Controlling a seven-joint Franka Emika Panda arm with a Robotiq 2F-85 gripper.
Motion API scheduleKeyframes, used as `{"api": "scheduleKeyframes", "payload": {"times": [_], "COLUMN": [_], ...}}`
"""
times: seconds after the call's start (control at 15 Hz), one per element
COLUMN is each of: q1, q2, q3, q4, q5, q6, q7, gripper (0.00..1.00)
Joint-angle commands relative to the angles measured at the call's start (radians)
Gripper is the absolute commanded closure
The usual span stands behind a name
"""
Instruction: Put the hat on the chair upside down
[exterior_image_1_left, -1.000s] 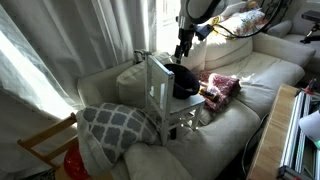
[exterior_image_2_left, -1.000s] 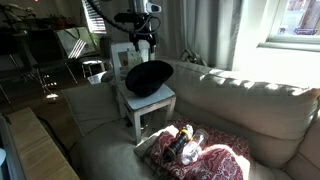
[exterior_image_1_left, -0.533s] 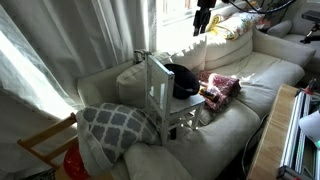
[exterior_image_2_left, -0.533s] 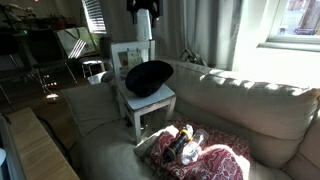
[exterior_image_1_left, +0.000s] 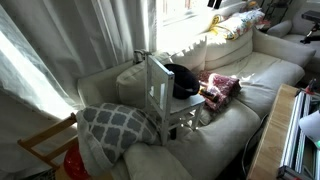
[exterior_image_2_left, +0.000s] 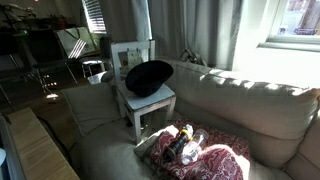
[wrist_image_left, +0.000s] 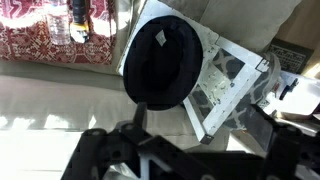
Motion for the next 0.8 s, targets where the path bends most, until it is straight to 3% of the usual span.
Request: {"api": "scheduleKeyframes", "payload": {"times": [0.0,0.73], "q1": [0.022,0.042], "q2": [-0.08,-0.084], "q3": [-0.038,-0.052], "q4": [-0.046,-0.024], "q5": [0.024,-0.002], "q6": [-0.013,-0.003], "q7": [-0.019,0.004], "gripper": [0.0,0.0]}}
